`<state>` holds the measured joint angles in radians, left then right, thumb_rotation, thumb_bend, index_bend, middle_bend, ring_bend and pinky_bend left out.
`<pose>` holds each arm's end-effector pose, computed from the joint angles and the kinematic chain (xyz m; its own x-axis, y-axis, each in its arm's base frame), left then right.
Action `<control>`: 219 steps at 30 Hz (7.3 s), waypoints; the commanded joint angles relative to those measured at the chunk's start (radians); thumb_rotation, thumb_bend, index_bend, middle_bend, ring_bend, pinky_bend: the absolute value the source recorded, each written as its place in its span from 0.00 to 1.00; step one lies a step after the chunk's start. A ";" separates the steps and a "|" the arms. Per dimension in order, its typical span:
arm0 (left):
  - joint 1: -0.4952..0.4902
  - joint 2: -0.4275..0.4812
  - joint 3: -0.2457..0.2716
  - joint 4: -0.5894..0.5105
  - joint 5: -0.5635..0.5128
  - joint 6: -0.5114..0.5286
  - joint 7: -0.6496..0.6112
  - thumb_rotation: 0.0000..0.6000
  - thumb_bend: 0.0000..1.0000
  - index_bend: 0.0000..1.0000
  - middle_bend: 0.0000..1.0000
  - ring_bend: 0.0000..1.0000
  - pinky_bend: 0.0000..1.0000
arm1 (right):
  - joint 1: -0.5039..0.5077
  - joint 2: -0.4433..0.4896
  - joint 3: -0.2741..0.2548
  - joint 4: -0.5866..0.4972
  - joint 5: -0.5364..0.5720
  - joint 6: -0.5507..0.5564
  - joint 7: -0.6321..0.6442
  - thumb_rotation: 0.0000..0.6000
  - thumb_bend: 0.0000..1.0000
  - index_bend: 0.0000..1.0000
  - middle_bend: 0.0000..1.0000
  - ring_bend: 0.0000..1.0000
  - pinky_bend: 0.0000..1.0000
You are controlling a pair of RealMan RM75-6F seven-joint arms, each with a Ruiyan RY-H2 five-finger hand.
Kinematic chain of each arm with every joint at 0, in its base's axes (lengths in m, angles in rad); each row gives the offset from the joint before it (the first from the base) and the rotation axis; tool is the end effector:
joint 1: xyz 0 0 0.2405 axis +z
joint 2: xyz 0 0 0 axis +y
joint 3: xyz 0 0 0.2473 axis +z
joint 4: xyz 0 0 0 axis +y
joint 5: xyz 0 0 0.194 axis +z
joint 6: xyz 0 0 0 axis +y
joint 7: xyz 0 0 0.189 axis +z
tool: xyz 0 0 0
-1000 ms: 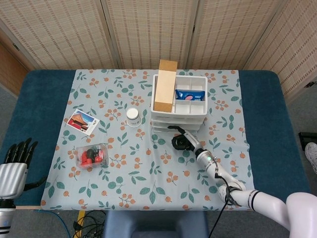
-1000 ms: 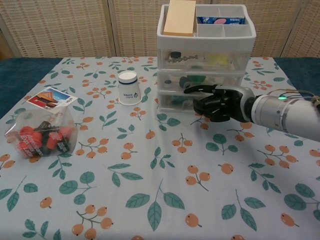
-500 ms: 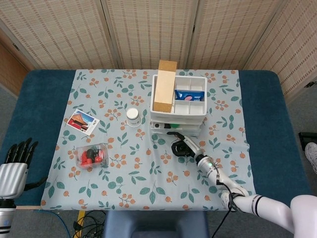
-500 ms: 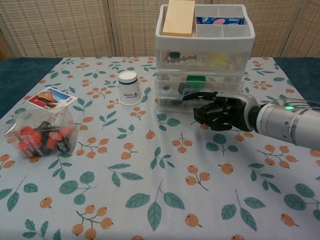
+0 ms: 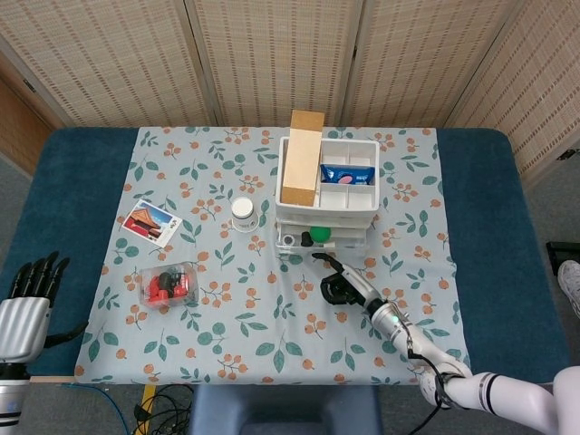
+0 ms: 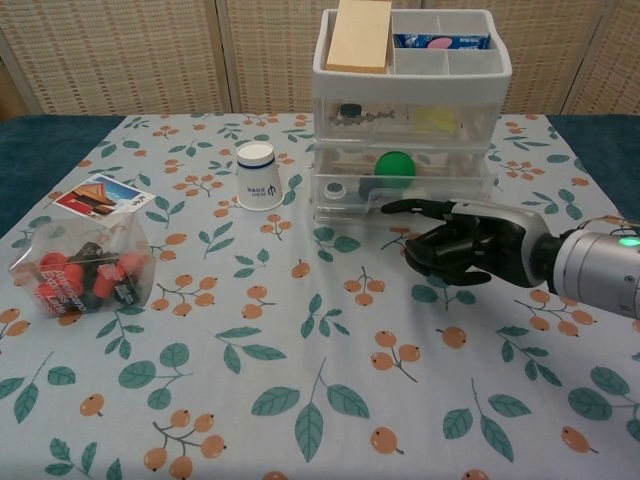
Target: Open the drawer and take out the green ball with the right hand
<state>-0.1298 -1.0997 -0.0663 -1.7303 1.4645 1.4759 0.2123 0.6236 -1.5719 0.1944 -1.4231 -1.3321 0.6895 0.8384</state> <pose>-0.2700 0.2377 0.1686 0.4930 -0.0155 0.8699 0.8695 -0.0256 -0.4933 -0.1595 -0.3349 -0.0630 -0.5028 -0.6254 0.5968 -0.8345 0.1712 -0.5237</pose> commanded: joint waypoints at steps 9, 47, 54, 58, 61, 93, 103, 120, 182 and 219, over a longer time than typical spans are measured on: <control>0.004 -0.002 0.002 0.006 -0.008 -0.001 -0.003 1.00 0.11 0.01 0.00 0.01 0.05 | -0.030 0.152 -0.061 -0.137 -0.137 0.154 -0.290 1.00 0.60 0.06 0.73 0.85 1.00; 0.008 -0.006 0.012 0.011 0.002 -0.003 -0.021 1.00 0.11 0.01 0.00 0.01 0.05 | -0.024 0.276 -0.051 -0.224 0.142 0.139 -0.673 1.00 0.60 0.25 0.74 0.86 1.00; 0.006 -0.010 0.013 0.015 -0.002 -0.010 -0.013 1.00 0.11 0.01 0.00 0.01 0.05 | -0.044 0.295 -0.077 -0.268 0.103 0.159 -0.677 1.00 0.60 0.25 0.74 0.86 1.00; 0.005 -0.010 0.012 0.013 -0.005 -0.011 -0.007 1.00 0.11 0.01 0.00 0.01 0.05 | -0.047 0.321 -0.094 -0.293 0.079 0.163 -0.704 1.00 0.60 0.25 0.74 0.86 1.00; 0.005 -0.012 0.012 0.012 -0.005 -0.012 -0.004 1.00 0.11 0.01 0.00 0.01 0.05 | -0.048 0.351 -0.097 -0.320 0.067 0.168 -0.719 1.00 0.53 0.15 0.74 0.86 1.00; 0.033 0.011 0.022 -0.007 -0.006 0.013 -0.024 1.00 0.11 0.01 0.00 0.01 0.05 | 0.311 0.364 -0.043 -0.250 0.087 0.047 -1.459 1.00 0.33 0.21 0.83 0.92 1.00; 0.032 0.013 0.023 -0.001 -0.005 0.004 -0.042 1.00 0.11 0.01 0.00 0.01 0.05 | 0.346 0.297 -0.077 -0.186 0.079 0.051 -1.521 1.00 0.27 0.21 0.84 0.93 1.00; 0.035 0.011 0.020 0.013 -0.016 0.000 -0.055 1.00 0.11 0.01 0.00 0.01 0.05 | 0.397 0.205 -0.108 -0.065 0.085 0.018 -1.543 1.00 0.27 0.21 0.84 0.93 1.00; -0.002 -0.015 0.007 -0.012 0.006 -0.026 -0.013 1.00 0.11 0.01 0.00 0.01 0.05 | -0.088 0.218 -0.217 0.090 -0.010 0.417 -0.897 1.00 0.37 0.55 0.86 0.95 1.00; -0.018 -0.038 0.002 0.001 0.012 -0.029 -0.006 1.00 0.11 0.01 0.00 0.01 0.05 | -0.297 0.403 -0.141 -0.157 -0.055 0.700 -0.962 1.00 0.37 0.00 0.42 0.47 0.62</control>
<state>-0.1465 -1.1361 -0.0641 -1.7293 1.4750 1.4481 0.2053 0.3727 -1.2117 0.0536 -1.5332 -1.3722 1.3333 -0.1132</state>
